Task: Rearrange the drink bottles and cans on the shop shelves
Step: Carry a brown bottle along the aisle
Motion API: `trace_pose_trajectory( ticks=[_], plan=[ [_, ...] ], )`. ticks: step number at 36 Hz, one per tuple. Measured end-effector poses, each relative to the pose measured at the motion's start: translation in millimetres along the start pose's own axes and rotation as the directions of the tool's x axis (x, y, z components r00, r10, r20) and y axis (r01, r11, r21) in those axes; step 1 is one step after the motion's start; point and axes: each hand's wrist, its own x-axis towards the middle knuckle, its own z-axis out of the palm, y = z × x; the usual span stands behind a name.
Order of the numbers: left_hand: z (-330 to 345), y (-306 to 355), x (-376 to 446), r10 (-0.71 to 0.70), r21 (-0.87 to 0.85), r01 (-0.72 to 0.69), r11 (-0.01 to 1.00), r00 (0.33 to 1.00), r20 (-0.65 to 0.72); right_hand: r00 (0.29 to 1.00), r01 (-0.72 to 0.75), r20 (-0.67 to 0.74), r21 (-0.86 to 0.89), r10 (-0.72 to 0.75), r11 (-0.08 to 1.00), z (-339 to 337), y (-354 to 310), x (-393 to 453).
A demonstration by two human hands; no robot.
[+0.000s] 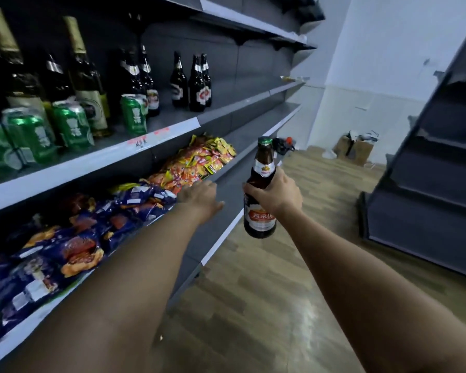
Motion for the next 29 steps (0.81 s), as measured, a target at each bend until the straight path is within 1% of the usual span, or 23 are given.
trace_pose_trajectory(
  ticks=[2,5,8,13,18,23,29],
  plan=[
    [-4.7,-9.9,28.6,-0.027,-0.011,0.027,1.000,1.000,0.004,1.000,0.018,-0.007,0.019,-0.018,1.000,6.6,-7.2,35.1],
    [-7.6,-27.2,76.9,-0.068,0.028,0.068,0.997,0.998,0.016,0.999,0.052,-0.005,0.062,-0.052,0.997,19.3,-18.2,91.8],
    [-8.5,-44.6,121.3,-0.095,0.076,0.097,0.992,0.995,-0.029,0.995,0.100,-0.009,0.075,-0.100,0.992,31.6,-30.5,146.6],
    [-16.1,-61.5,184.4,-0.203,0.071,0.209,0.975,0.976,-0.084,0.977,0.211,-0.005,0.136,-0.212,0.968,50.2,-51.2,236.2],
    [-30.4,-67.8,243.5,-0.348,0.031,0.357,0.934,0.924,-0.158,0.946,0.312,0.015,0.234,-0.325,0.921,63.4,-73.9,314.8],
    [-44.9,-86.2,292.4,-0.460,0.000,0.472,0.882,0.861,-0.217,0.906,0.387,0.028,0.347,-0.422,0.854,84.5,-104.1,380.9],
    [-50.4,-116.2,327.9,-0.561,-0.065,0.560,0.826,0.806,-0.190,0.855,0.449,0.070,0.399,-0.514,0.800,120.7,-144.5,430.4]
  ],
)
